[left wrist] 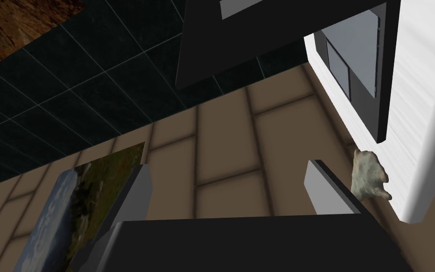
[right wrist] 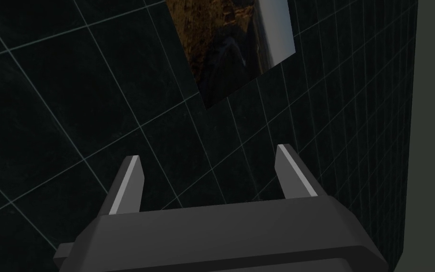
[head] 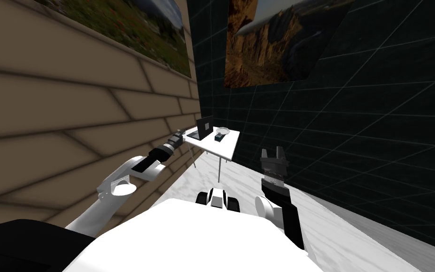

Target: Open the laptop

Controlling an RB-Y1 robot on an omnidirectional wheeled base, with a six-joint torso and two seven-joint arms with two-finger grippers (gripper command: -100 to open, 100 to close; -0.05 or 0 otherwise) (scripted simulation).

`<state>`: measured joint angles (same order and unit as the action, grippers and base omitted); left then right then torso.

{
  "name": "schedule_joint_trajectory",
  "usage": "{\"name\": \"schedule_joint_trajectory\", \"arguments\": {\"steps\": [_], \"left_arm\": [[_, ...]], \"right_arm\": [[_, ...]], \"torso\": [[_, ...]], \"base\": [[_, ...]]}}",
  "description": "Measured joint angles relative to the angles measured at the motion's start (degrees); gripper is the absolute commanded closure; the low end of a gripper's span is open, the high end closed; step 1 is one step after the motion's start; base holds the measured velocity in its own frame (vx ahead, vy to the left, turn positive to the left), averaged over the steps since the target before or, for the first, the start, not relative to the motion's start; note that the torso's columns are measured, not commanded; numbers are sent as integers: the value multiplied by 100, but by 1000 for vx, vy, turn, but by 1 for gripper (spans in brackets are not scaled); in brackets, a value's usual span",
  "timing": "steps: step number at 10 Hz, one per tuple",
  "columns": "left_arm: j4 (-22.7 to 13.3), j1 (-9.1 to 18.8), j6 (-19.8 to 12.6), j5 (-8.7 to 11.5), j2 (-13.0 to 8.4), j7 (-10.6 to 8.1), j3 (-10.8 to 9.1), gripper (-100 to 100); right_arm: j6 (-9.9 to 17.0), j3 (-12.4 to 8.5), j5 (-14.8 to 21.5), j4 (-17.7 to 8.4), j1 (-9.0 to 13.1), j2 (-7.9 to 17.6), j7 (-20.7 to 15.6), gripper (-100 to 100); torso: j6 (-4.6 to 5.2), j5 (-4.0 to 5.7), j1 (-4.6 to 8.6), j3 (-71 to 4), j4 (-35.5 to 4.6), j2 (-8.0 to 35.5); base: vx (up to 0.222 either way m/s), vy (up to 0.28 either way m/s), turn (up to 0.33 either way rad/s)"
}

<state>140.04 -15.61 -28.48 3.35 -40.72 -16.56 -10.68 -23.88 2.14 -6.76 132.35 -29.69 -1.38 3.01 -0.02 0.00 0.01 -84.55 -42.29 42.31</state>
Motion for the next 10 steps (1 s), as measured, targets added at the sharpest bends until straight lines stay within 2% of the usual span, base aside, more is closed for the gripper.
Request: {"name": "schedule_joint_trajectory", "arguments": {"steps": [3, 10], "left_arm": [[34, 126, -465, 94, -369, -155, -94, -100], [70, 381, -1520, 237, -1062, -452, -236, -100]], "right_arm": [[0, 0, 0, 0, 0, 0, 0, 0], [0, 0, 0, 0, 0, 0, 0, 0]], "torso": [[3, -1, -3, -3, 1, -5], [0, -1, -4, 0, 0, 0]], "base": [[41, 11, -92], [38, 10, -100]]}}
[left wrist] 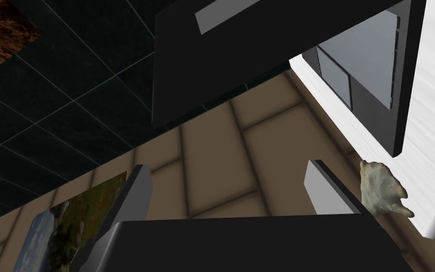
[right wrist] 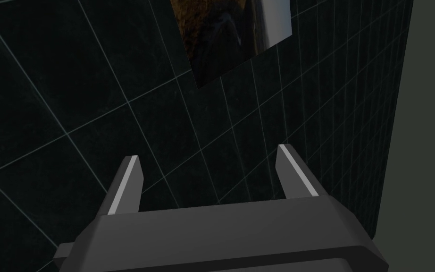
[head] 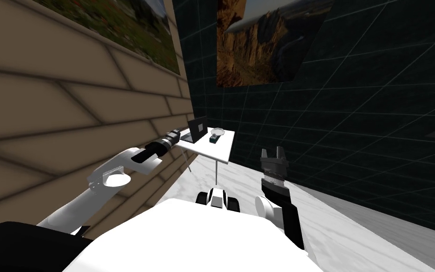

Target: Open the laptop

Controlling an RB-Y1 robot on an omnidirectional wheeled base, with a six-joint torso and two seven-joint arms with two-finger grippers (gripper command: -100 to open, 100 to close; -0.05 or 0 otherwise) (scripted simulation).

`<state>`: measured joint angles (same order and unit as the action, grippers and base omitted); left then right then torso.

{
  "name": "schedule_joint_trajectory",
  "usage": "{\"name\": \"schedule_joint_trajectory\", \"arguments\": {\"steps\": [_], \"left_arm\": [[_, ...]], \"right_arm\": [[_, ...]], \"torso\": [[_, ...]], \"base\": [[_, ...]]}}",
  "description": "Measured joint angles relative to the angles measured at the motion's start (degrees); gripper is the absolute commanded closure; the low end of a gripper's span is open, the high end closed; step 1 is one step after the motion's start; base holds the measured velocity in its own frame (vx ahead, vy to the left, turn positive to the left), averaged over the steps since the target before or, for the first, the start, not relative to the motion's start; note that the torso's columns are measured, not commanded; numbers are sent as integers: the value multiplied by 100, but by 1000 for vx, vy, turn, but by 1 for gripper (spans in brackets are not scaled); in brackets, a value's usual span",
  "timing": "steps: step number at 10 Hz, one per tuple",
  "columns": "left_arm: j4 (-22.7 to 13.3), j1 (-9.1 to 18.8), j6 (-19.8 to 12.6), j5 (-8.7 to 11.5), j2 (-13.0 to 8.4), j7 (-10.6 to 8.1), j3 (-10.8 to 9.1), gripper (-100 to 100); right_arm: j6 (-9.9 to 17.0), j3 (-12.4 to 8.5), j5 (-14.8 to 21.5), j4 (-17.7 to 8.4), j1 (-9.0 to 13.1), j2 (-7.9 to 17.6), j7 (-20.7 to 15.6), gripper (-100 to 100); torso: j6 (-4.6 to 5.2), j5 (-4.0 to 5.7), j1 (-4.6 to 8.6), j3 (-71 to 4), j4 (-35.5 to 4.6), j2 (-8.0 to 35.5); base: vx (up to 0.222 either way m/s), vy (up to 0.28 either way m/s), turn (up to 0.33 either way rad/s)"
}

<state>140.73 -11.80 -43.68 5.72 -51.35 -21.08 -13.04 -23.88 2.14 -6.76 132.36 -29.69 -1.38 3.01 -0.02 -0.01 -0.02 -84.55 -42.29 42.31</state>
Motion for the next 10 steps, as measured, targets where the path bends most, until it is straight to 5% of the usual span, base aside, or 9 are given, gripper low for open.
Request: {"name": "schedule_joint_trajectory", "arguments": {"steps": [10], "left_arm": [[99, 401, -1445, 188, -1026, -416, -176, -100]], "right_arm": [[0, 0, 0, 0, 0, 0, 0, 0]], "torso": [[2, 0, 0, -1, 0, -1]], "base": [[35, 14, -95]]}}
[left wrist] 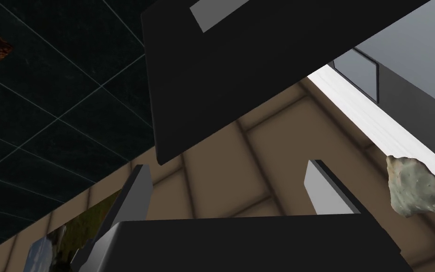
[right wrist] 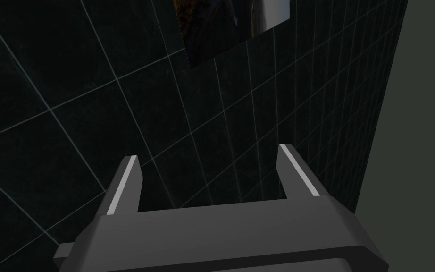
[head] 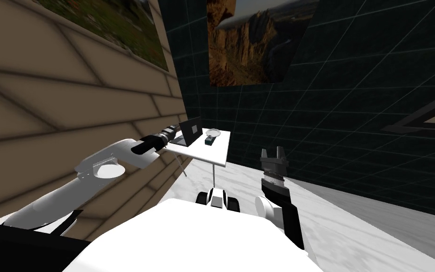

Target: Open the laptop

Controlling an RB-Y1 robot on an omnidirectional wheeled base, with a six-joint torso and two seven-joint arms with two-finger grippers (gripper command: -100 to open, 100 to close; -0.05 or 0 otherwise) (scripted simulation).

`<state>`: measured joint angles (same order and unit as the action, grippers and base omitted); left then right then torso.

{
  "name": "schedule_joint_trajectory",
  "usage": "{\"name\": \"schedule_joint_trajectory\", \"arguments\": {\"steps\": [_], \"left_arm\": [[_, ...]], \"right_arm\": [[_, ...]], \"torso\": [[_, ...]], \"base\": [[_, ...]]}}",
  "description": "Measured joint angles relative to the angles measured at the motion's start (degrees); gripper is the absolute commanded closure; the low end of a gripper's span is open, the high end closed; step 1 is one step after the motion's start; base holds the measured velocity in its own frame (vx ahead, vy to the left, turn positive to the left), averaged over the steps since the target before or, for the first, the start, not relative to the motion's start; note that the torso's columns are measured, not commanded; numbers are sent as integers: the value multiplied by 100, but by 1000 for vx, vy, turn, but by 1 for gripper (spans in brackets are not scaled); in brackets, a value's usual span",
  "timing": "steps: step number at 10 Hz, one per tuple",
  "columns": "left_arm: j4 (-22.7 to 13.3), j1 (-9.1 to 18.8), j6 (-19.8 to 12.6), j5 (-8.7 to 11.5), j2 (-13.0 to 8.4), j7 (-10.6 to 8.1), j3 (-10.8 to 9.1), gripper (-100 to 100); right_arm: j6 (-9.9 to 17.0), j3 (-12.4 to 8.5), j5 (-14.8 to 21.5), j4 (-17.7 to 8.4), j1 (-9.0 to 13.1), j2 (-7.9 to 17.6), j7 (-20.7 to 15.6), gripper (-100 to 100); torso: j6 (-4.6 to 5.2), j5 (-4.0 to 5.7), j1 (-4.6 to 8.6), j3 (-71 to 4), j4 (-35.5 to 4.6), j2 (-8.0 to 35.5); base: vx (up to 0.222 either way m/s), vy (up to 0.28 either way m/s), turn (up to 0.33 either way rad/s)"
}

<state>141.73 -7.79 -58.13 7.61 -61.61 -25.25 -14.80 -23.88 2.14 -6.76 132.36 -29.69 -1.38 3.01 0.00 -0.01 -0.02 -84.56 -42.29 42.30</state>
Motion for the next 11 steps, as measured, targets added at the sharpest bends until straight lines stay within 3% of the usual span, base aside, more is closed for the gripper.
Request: {"name": "schedule_joint_trajectory", "arguments": {"steps": [4, 7, 8, 9, 11], "left_arm": [[80, 164, -623, 105, -479, -187, -102, -100], [150, 227, -873, 155, -667, -260, -147, -100], [150, 226, -871, 155, -666, -259, -147, 100], [152, 233, -868, 152, -669, -259, -153, 100], [207, 337, -1005, 468, -603, -498, -272, 100]], "right_arm": [[0, 0, 0, 0, 0, 0, 0, 0], [0, 0, 0, 0, 0, 0, 0, 0], [0, 0, 0, 0, 0, 0, 0, 0], [0, 0, 0, 0, 0, 0, 0, 0], [0, -1, 0, 0, 0, 1, 0, 0]], "torso": [[0, 1, 4, -1, 0, -1], [-2, 0, 2, 3, -1, 5], [-1, 1, 3, 4, -2, 6], [-4, -3, 1, 3, 2, 3], [-17, -41, -77, -5, 16, -12]], "base": [[37, 17, -92], [14, 7, -37], [0, 0, 0], [32, 74, -40], [-6, 123, -28]]}}
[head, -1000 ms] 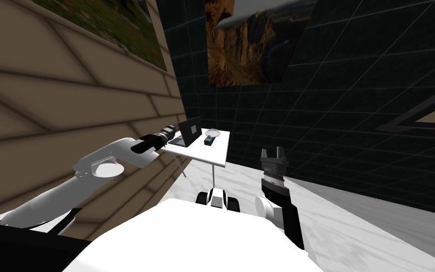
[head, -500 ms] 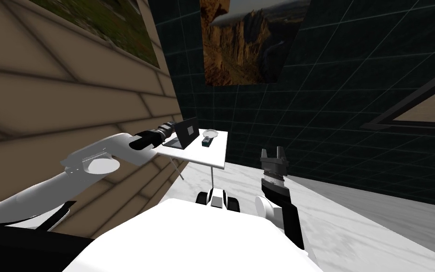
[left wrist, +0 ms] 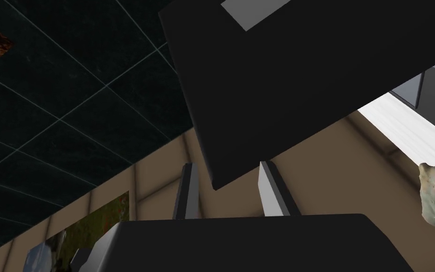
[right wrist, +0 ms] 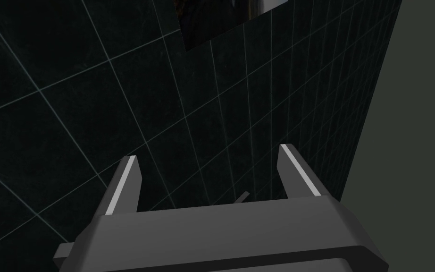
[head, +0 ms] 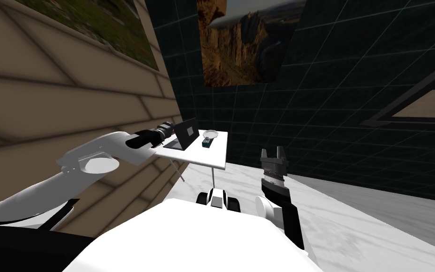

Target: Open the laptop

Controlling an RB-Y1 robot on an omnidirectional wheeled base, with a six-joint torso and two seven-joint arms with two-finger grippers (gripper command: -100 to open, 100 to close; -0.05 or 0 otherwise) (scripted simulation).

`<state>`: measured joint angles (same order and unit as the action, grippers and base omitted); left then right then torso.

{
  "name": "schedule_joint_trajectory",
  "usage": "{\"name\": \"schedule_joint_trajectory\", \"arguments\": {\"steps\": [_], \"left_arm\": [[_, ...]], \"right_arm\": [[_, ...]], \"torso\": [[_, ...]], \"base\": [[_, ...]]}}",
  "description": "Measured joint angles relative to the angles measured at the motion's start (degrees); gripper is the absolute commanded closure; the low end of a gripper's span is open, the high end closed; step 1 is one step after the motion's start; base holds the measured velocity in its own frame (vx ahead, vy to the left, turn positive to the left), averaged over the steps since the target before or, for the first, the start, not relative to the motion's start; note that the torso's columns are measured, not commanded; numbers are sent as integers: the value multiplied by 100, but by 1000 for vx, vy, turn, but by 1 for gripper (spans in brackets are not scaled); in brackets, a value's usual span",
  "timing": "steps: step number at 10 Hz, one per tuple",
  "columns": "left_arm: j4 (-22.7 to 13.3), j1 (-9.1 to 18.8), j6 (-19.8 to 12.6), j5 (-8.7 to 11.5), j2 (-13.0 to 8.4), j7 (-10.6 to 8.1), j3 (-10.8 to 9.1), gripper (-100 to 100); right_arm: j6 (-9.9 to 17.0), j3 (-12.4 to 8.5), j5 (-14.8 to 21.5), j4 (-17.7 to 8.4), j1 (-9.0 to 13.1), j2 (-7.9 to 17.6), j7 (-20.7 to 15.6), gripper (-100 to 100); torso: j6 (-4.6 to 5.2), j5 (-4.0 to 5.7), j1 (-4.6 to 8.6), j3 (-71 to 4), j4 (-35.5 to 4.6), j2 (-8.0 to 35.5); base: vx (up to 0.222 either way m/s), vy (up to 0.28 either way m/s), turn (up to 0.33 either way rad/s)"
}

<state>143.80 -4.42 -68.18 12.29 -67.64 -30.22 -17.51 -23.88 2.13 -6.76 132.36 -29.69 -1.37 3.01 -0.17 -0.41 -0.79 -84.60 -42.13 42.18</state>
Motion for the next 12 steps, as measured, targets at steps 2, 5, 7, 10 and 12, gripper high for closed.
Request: {"name": "schedule_joint_trajectory", "arguments": {"steps": [2, 5, 7, 10, 12], "left_arm": [[47, 100, -155, 301, 60, -248, -95, 100], [93, 215, -407, 735, 157, -598, -249, 100], [101, 337, -597, 991, 215, -848, -286, 100], [-188, 464, -537, 1165, 441, -969, -307, 100], [-427, 498, -415, 1340, 671, -1047, -356, 100]], "right_arm": [[0, 0, 0, 0, 0, 0, 0, 0], [0, 0, 0, 0, -1, 0, 0, 0], [0, -1, 0, 0, -1, 0, 0, 0], [0, 0, 0, 0, 0, 0, 0, 0], [0, 0, 0, 0, 0, 0, 0, 0]], "torso": [[-15, -11, -12, -3, 7, -8], [-1, -2, 10, -13, 16, -24], [14, 12, 42, -16, 15, -28], [38, 35, 96, -1, 6, -4], [29, 32, 104, 12, 5, 10]], "base": [[10, 124, -13], [14, 118, -3], [24, 92, 2], [-32, 86, -26], [-38, 74, -27]]}}
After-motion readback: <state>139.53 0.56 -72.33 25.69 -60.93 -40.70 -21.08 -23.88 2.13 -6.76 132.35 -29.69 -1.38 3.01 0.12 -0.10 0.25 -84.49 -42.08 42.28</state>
